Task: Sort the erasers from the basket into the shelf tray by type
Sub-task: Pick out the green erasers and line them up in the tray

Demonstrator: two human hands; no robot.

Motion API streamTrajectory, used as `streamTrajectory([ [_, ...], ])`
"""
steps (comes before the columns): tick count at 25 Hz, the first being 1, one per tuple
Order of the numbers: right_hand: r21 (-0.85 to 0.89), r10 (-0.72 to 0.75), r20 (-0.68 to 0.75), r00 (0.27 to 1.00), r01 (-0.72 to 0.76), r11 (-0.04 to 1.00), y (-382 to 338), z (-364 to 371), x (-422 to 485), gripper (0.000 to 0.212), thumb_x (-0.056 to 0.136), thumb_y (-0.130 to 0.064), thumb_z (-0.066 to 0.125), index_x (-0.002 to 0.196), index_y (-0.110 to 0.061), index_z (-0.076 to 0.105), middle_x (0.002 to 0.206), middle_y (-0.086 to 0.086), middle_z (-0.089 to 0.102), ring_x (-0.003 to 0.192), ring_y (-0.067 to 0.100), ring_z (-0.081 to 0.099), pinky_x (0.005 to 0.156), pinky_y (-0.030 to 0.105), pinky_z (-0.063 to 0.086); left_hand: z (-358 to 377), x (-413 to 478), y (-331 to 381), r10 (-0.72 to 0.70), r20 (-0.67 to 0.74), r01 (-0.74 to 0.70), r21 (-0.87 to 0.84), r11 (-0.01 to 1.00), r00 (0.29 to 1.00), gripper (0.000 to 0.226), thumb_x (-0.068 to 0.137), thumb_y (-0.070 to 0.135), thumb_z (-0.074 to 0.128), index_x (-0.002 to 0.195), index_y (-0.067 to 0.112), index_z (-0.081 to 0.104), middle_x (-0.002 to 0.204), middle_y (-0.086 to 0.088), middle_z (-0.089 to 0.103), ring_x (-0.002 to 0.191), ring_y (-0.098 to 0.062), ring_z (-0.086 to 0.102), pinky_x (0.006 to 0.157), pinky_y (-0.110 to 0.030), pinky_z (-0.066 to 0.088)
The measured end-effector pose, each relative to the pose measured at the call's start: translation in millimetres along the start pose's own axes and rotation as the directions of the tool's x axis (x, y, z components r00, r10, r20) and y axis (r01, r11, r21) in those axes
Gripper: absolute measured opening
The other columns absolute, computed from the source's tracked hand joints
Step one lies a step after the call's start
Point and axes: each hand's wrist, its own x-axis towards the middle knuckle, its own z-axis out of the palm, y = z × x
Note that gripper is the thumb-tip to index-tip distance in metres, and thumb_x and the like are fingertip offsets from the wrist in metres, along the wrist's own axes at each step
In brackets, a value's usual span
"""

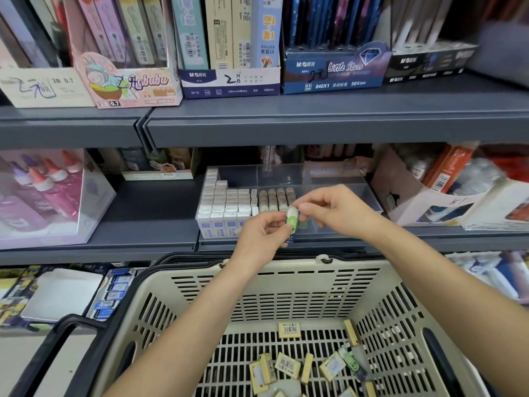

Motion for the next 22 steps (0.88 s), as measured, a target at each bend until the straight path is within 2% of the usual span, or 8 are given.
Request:
streamTrajectory([
  [5, 0.064, 0.042, 0.035, 0.999, -0.044, 0.997, 0, 1, 0, 0.010, 0.086, -0.016, 0.064, 0.094, -0.018, 0.068, 0.071, -0.008, 0.064, 0.057, 0.010, 0.053, 0.062, 0.026, 0.051, 2, -2, 4, 0.026, 0.024, -0.026, 0.012, 1.000, 0.999, 0.022, 0.089, 0.003, 0.058, 0.103, 0.020, 0.062, 0.084, 0.006, 0.062, 0.073, -0.002, 0.059, 0.061, -0.012, 0.052],
  [8, 0.064, 0.051, 0.031, 0.998, -0.053, 0.997, 3, -4, 0, 0.005, 0.083, -0.016, 0.067, 0.086, -0.020, 0.069, 0.069, -0.008, 0.067, 0.053, 0.005, 0.055, 0.057, 0.020, 0.051, -1, -4, 3, 0.005, 0.008, -0.005, 0.039, 0.999, 1.000, 0.020, 0.088, 0.005, 0.060, 0.106, 0.012, 0.064, 0.087, 0.005, 0.063, 0.078, -0.004, 0.059, 0.066, -0.014, 0.054],
  [12, 0.066, 0.153, -0.199, 0.968, -0.142, 0.988, 19, -27, 17, 0.005, 0.081, -0.022, 0.070, 0.084, -0.018, 0.068, 0.064, -0.013, 0.064, 0.043, -0.004, 0.053, 0.053, 0.017, 0.046, -27, -9, -1, 0.052, -0.124, -0.030, 0.175, 0.984, 0.991, 0.016, 0.088, 0.014, 0.061, 0.093, 0.028, 0.063, 0.093, 0.010, 0.065, 0.087, -0.007, 0.060, 0.080, -0.019, 0.050],
  [14, 0.052, 0.165, -0.308, 0.937, -0.156, 0.986, 25, -33, 30, 0.005, 0.081, -0.020, 0.070, 0.086, -0.017, 0.068, 0.063, -0.014, 0.060, 0.042, -0.002, 0.051, 0.053, 0.017, 0.044, -42, -12, -3, 0.092, -0.184, -0.045, 0.243, 0.969, 0.979, 0.016, 0.089, 0.016, 0.060, 0.091, 0.031, 0.062, 0.092, 0.013, 0.064, 0.083, 0.000, 0.058, 0.076, -0.011, 0.047],
  [16, -0.030, 0.173, -0.362, 0.916, -0.197, 0.980, 27, -32, 41, 0.004, 0.082, -0.022, 0.069, 0.085, -0.022, 0.069, 0.064, -0.014, 0.060, 0.054, 0.001, 0.053, 0.062, 0.020, 0.044, -51, -12, -6, 0.123, -0.220, -0.054, 0.298, 0.953, 0.968, 0.013, 0.088, 0.015, 0.060, 0.093, 0.028, 0.063, 0.090, 0.014, 0.064, 0.079, 0.008, 0.056, 0.071, -0.004, 0.043],
  [19, -0.250, 0.132, -0.282, 0.950, -0.206, 0.946, 29, -22, 52, 0.010, 0.085, -0.024, 0.064, 0.092, -0.021, 0.070, 0.084, -0.007, 0.068, 0.080, 0.011, 0.060, 0.081, 0.025, 0.048, -55, -14, -14, 0.115, -0.210, -0.032, 0.363, 0.931, 0.971, 0.013, 0.089, 0.016, 0.059, 0.098, 0.023, 0.064, 0.090, 0.015, 0.063, 0.078, 0.008, 0.055, 0.069, -0.002, 0.041],
  [22, -0.263, 0.142, -0.188, 0.972, -0.189, 0.946, 33, -10, 56, 0.013, 0.086, -0.023, 0.063, 0.096, -0.018, 0.069, 0.094, -0.002, 0.068, 0.082, 0.012, 0.058, 0.080, 0.022, 0.045, -56, -14, -19, 0.084, -0.195, -0.008, 0.363, 0.932, 0.977, 0.013, 0.089, 0.017, 0.059, 0.098, 0.025, 0.063, 0.090, 0.015, 0.062, 0.079, 0.006, 0.054, 0.067, 0.000, 0.040],
])
